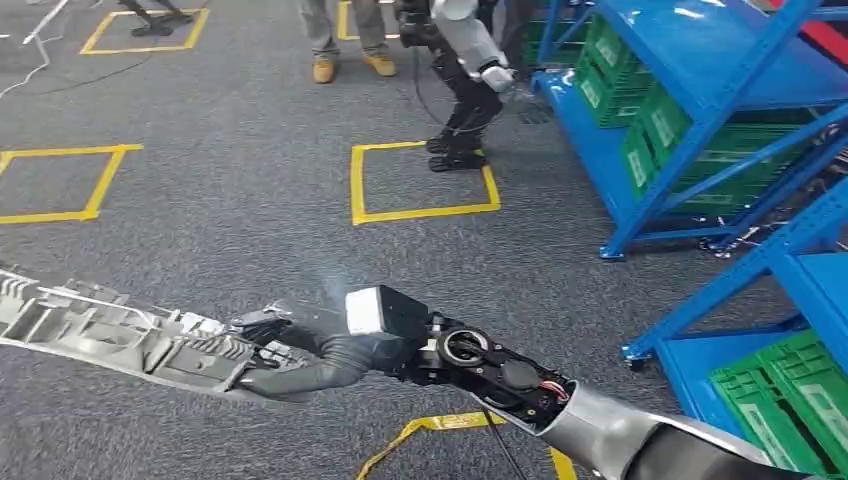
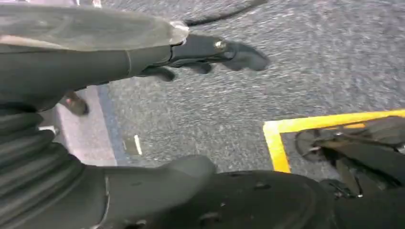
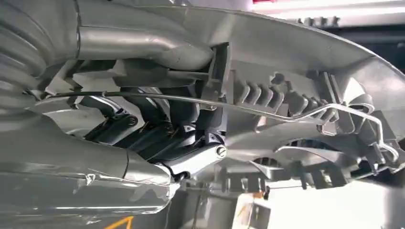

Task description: Take the parts from the cabinet and place them on the table.

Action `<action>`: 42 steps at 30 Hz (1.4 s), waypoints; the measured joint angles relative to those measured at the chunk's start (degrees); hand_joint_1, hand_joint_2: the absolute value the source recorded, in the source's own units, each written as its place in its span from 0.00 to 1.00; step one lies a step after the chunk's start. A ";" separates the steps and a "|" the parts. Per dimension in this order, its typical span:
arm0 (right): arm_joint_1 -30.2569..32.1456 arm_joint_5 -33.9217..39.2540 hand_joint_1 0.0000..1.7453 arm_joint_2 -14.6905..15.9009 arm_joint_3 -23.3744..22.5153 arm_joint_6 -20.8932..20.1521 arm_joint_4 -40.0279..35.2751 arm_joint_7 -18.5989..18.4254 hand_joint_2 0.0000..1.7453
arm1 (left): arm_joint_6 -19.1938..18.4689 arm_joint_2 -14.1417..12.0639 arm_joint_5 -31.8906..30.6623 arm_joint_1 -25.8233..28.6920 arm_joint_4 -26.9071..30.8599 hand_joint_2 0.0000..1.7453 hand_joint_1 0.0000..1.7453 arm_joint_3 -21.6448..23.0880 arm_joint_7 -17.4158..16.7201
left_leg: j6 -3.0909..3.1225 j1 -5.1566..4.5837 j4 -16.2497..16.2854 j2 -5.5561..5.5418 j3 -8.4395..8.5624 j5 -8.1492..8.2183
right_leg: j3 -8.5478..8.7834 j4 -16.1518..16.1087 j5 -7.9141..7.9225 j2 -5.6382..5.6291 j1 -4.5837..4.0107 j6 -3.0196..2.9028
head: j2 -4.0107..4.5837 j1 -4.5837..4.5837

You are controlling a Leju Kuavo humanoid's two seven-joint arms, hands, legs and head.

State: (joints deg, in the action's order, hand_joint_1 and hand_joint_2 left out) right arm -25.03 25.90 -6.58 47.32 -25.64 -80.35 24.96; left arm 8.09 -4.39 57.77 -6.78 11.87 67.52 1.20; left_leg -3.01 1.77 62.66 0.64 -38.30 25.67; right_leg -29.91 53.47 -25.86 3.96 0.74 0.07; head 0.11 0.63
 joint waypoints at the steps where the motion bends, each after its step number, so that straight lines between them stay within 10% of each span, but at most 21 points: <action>1: -0.01 0.00 1.00 0.00 0.07 0.00 0.00 0.00 1.00 | 0.00 -0.02 -0.02 -0.05 0.00 1.00 0.00 0.00 0.00 | -0.34 0.13 -5.67 2.11 3.17 -2.20 | 0.13 0.33 -0.34 0.53 0.08 0.46 | 0.00 -0.04; 2: 0.00 0.00 1.00 0.00 0.11 0.00 -0.02 0.00 1.00 | 0.00 0.35 -0.11 -0.25 0.02 1.00 0.00 0.00 0.00 | -0.23 -0.17 -8.21 4.81 4.43 -2.20 | 0.07 0.63 -0.74 0.93 -0.37 1.00 | 0.00 -0.44; 6: -0.14 0.00 1.00 0.00 0.24 -0.02 -0.02 -0.02 1.00 | 0.00 0.26 -0.11 -0.46 0.00 1.00 0.00 0.00 0.04 | 1.82 -0.44 -7.87 1.54 4.11 -2.15 | 1.03 0.84 -1.75 3.32 -0.32 2.20 | 0.00 0.63; 9: -0.30 0.00 1.00 -0.04 0.37 -0.02 -0.04 0.02 1.00 | 0.00 0.13 -0.11 -0.41 0.00 1.00 0.00 0.00 0.02 | 2.96 -0.39 -8.04 -0.27 4.47 -2.18 | -1.75 7.91 -6.36 -2.81 0.24 2.72 | 0.00 1.22; 12: -0.02 0.37 1.00 -0.02 0.42 -0.20 0.00 0.00 1.00 | 0.00 0.13 -0.13 -0.50 0.00 1.00 0.00 0.00 0.02 | 3.43 -0.87 -8.00 -2.62 4.47 -2.15 | -8.72 20.97 -10.77 -3.74 -0.10 2.38 | 0.00 2.16; 15: -0.05 1.93 1.00 -0.02 0.57 -1.18 0.17 -0.09 1.00 | 0.00 0.13 -0.31 -0.42 0.00 1.00 0.00 0.00 0.02 | 3.44 -1.09 -7.95 -5.37 4.78 -2.13 | -6.50 13.64 -4.41 -4.25 -0.37 1.32 | 0.00 2.36; 17: -0.21 2.78 1.00 -0.02 0.79 -1.84 0.20 -0.09 1.00 | 0.00 0.18 -0.44 -0.43 0.00 1.00 0.00 0.00 0.02 | 3.32 -0.98 -7.98 -6.96 4.86 -2.08 | -2.51 3.69 0.08 -7.99 -0.36 0.59 | 0.00 2.45; 21: -0.61 3.45 1.00 -0.50 1.53 -2.40 0.31 0.02 1.00 | 0.15 0.13 -0.35 -0.09 0.00 1.00 0.00 0.02 -0.20 | 2.04 -0.88 -8.18 -9.53 4.26 -2.43 | -1.64 2.28 -0.20 -6.87 -0.68 0.08 | 0.00 2.23; 22: -0.89 3.73 1.00 -0.85 1.66 -2.49 0.35 0.02 1.00 | 0.17 -0.15 -0.24 0.02 -0.02 1.00 0.00 0.02 -0.20 | 1.84 -0.98 -8.07 -9.21 4.21 -2.30 | -1.40 1.54 0.20 -6.07 -0.17 -0.31 | 0.00 2.14; 24: -1.44 6.55 1.00 -1.42 1.88 -3.60 0.63 0.26 1.00 | 0.67 -0.02 0.65 -0.01 0.00 1.00 0.00 0.00 -0.33 | 1.33 -1.27 -3.53 -2.50 2.07 0.84 | -1.05 0.95 0.46 -4.75 -0.24 -0.89 | 0.00 0.61; 26: -2.03 10.30 1.00 -1.84 1.86 -4.39 1.51 0.90 1.00 | 1.20 -0.02 1.40 -0.25 0.00 1.00 0.00 -0.02 -0.50 | 0.75 -0.99 5.89 -1.44 -2.59 5.00 | -1.08 0.96 0.38 -2.99 -0.37 -0.99 | 0.00 0.41; 28: -3.97 12.29 1.00 -2.73 1.79 -4.55 3.28 1.47 1.00 | 1.46 -0.09 1.51 -0.25 0.00 1.00 0.00 -0.11 -0.83 | 0.26 -0.70 10.09 -1.17 -4.76 5.55 | -1.19 1.00 0.27 -1.50 -0.34 -1.02 | 0.00 0.22; 31: -6.25 12.55 1.00 -3.67 1.27 -4.85 5.07 2.95 1.00 | 1.46 -0.74 1.03 -0.20 -0.02 1.00 0.00 -0.15 -1.07 | 0.00 -0.32 -2.32 0.32 1.84 -0.80 | -0.92 1.13 -0.10 0.54 -0.16 -0.45 | 0.00 -0.02; 33: -7.28 12.26 1.00 -4.00 0.70 -4.87 5.86 3.32 1.00 | 1.46 -0.83 0.65 -0.49 0.00 1.00 0.00 -0.15 -1.20 | 0.43 -0.88 -8.05 4.12 4.93 -1.91 | -0.85 1.50 -0.63 1.39 -0.82 0.35 | 0.00 -0.37; 37: -8.30 12.09 1.00 -4.42 -0.11 -4.37 7.02 3.37 1.00 | 1.51 -1.07 0.22 -0.25 -0.02 1.00 0.00 -0.13 -1.84 | 2.54 -0.80 -8.17 0.86 4.74 -2.07 | 0.05 1.43 -1.27 3.43 -0.62 1.67 | 0.00 0.39; 39: -8.52 12.06 1.00 -4.68 -0.48 -4.20 7.47 3.41 1.00 | 1.51 -1.07 0.13 -0.27 -0.02 1.00 0.00 -0.13 -1.97 | 3.22 -0.55 -8.29 -0.22 4.88 -2.24 | -1.61 5.53 -4.20 -2.07 -0.14 2.12 | 0.00 0.67; 42: -8.51 12.07 1.00 -4.66 -1.01 -4.15 8.11 3.43 1.00 | 1.51 -1.11 0.13 -0.43 0.00 1.00 0.00 -0.13 -1.97 | 3.63 -0.83 -8.26 -2.24 4.89 -2.18 | -8.55 19.64 -9.95 -3.77 -0.23 2.30 | 0.00 1.75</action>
State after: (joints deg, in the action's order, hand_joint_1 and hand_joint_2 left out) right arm -33.54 37.97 -11.23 46.31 -29.79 -72.24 28.39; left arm 9.60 -5.51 57.90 -7.21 11.87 67.39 -0.76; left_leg 0.62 0.94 54.40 -1.60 -33.41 23.49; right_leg -38.46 73.11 -35.81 0.19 0.52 2.36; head 0.11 2.38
